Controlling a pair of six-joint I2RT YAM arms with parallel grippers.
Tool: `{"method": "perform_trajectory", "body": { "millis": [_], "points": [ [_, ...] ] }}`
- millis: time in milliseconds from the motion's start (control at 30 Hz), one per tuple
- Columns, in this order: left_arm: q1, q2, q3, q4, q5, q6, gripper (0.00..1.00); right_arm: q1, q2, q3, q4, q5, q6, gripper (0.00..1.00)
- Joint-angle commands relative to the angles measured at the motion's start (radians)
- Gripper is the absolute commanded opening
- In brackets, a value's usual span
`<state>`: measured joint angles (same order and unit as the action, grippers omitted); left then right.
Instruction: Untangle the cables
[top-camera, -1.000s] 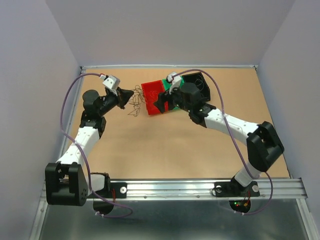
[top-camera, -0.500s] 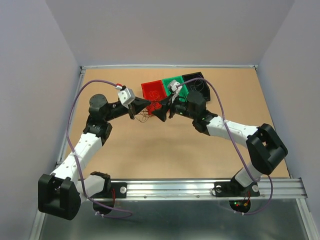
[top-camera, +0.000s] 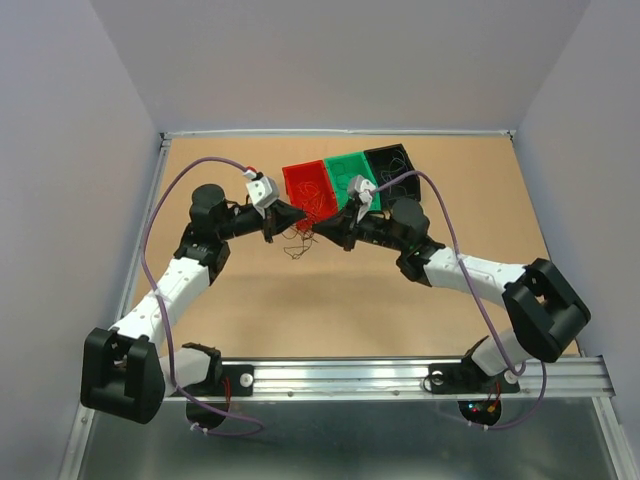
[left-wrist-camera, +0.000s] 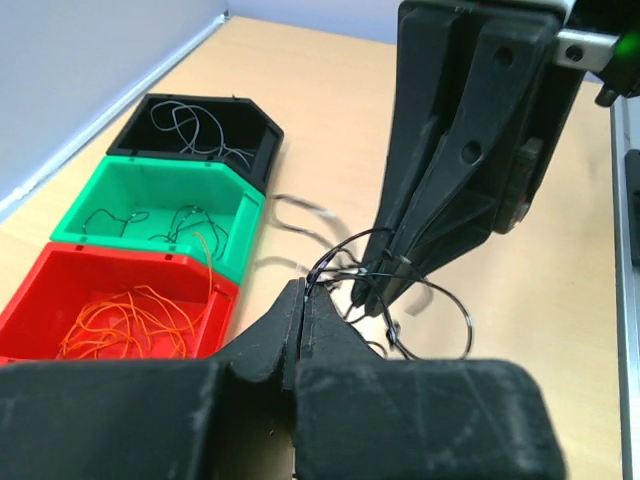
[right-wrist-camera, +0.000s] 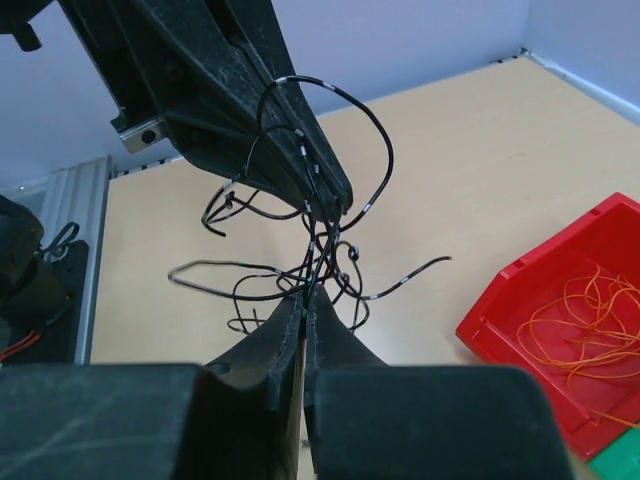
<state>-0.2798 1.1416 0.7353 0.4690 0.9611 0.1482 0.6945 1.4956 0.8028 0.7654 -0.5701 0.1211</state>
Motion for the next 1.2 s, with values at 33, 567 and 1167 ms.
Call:
{"method": "perform_trajectory", "body": {
  "millis": [33, 567, 1167],
  "points": [
    [-0.002, -0.005, 0.058, -0.009, 0.019, 0.034, 0.03, 0.003, -0.046, -0.048, 0.109, 0.076, -0.001, 0.00],
    [0.238, 0.033, 0.099, 0.017, -0.593, -0.188, 0.00, -0.050, -0.345, -0.221, -0.165, 1.114, 0.120, 0.00],
    [0.443, 0.007, 0.092, 0.076, -0.829, -0.292, 0.00, -0.104, -0.713, -0.340, -0.244, 1.462, 0.157, 0.00]
  ]
}}
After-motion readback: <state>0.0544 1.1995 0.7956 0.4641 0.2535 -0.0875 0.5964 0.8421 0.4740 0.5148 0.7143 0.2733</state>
